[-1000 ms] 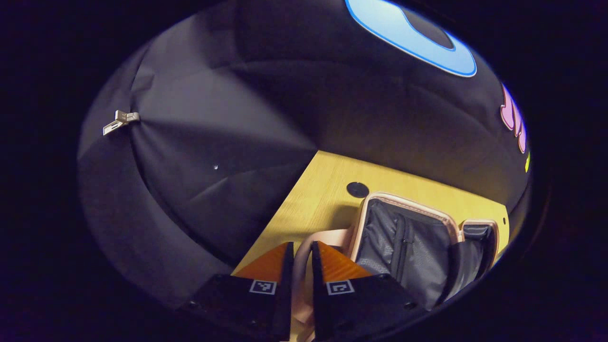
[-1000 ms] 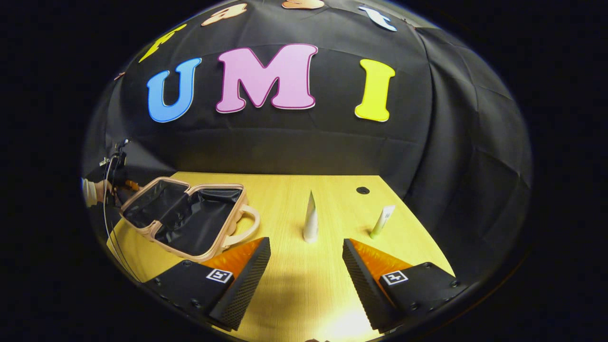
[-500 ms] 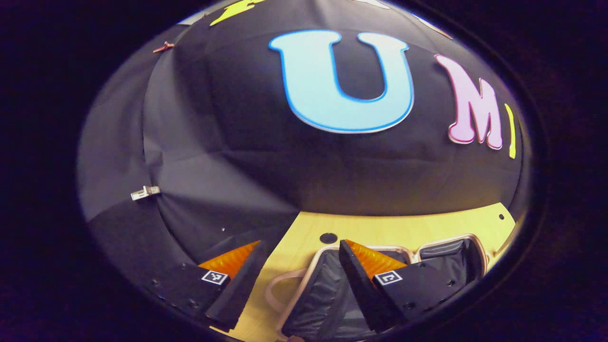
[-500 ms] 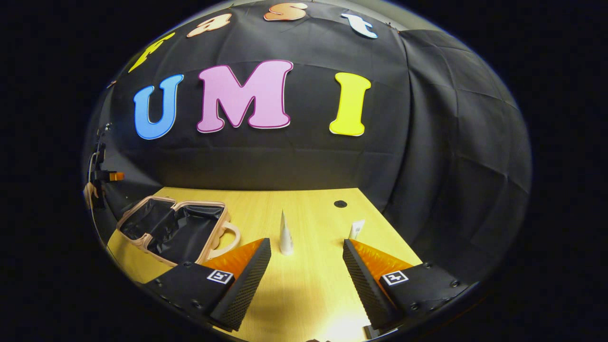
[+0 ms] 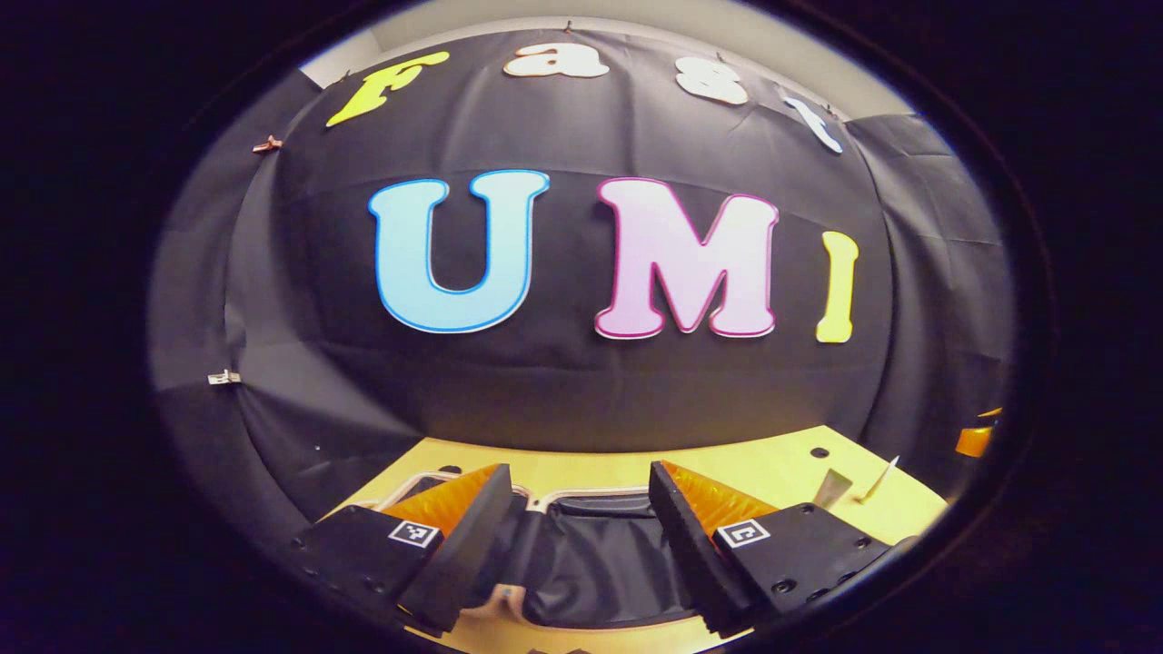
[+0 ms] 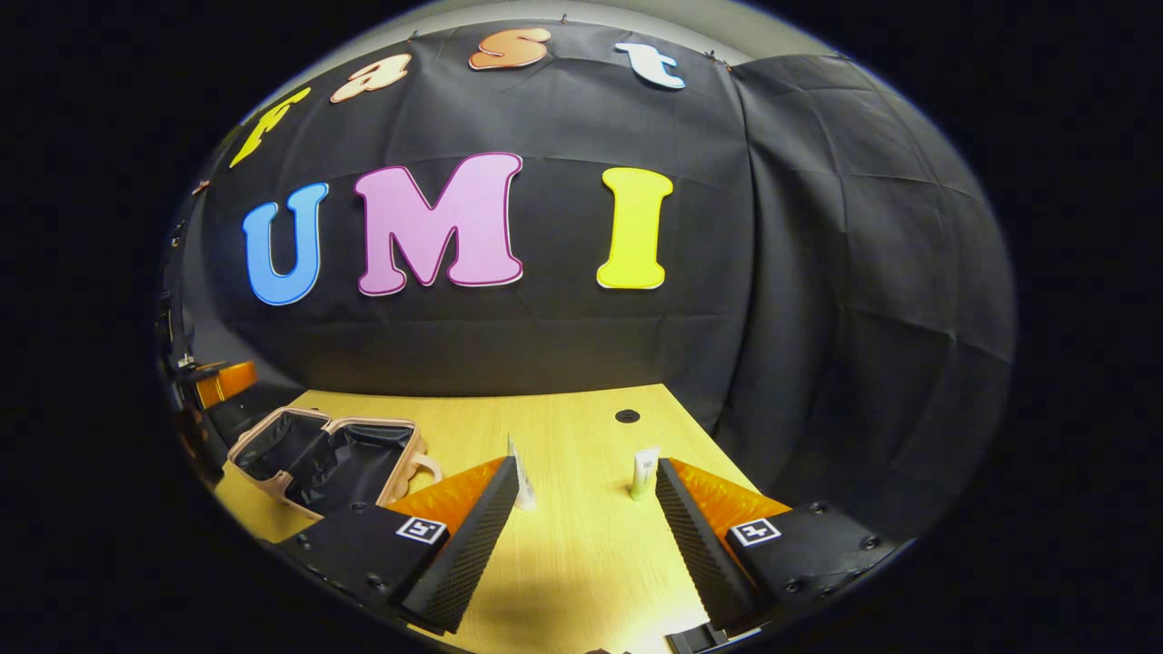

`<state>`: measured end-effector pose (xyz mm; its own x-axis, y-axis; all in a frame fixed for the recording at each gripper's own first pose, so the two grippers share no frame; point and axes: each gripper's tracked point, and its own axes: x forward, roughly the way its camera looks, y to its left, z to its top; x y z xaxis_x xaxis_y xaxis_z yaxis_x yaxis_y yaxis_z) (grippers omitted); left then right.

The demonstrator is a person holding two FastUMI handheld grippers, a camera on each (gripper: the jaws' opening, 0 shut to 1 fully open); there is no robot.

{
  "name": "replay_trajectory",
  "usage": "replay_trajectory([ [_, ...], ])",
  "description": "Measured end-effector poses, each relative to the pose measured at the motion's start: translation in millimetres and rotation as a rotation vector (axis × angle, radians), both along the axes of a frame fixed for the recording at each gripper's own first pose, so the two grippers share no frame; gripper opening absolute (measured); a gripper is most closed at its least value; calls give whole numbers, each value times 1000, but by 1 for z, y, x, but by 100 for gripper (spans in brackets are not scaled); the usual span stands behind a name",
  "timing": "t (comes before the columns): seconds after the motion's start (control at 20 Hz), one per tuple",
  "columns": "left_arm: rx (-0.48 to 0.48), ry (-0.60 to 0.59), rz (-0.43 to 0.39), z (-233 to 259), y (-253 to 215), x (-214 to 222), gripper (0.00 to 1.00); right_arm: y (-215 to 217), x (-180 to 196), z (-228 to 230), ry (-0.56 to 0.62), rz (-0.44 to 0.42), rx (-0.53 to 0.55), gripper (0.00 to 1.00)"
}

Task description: First open the suitcase, pack the skin care products into it, and then close the suitcase.

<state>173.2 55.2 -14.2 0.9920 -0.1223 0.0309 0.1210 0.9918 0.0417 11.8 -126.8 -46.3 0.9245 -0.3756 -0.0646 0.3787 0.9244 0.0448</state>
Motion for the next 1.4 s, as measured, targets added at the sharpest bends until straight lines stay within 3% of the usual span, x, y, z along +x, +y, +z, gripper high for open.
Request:
replay_trajectory([
  [0.15,-8,83,-111,-39,-76,-15,95,-12,3,-17,31,5,15,97],
  [0.35,58,131,-226,-84,-156,-18,96,-37,11,-43,74,-7,66,97],
  [0.55,78,203,-302,-133,-222,5,95,-70,31,-67,116,-13,66,96],
  [0.9,116,305,-322,-208,-286,76,96,-119,99,-115,165,-13,87,96],
  [1.15,135,314,-304,-230,-314,117,96,-134,132,-148,191,-11,131,96],
  [1.4,84,363,-265,-245,-326,143,94,-145,155,-163,183,-20,166,96],
])
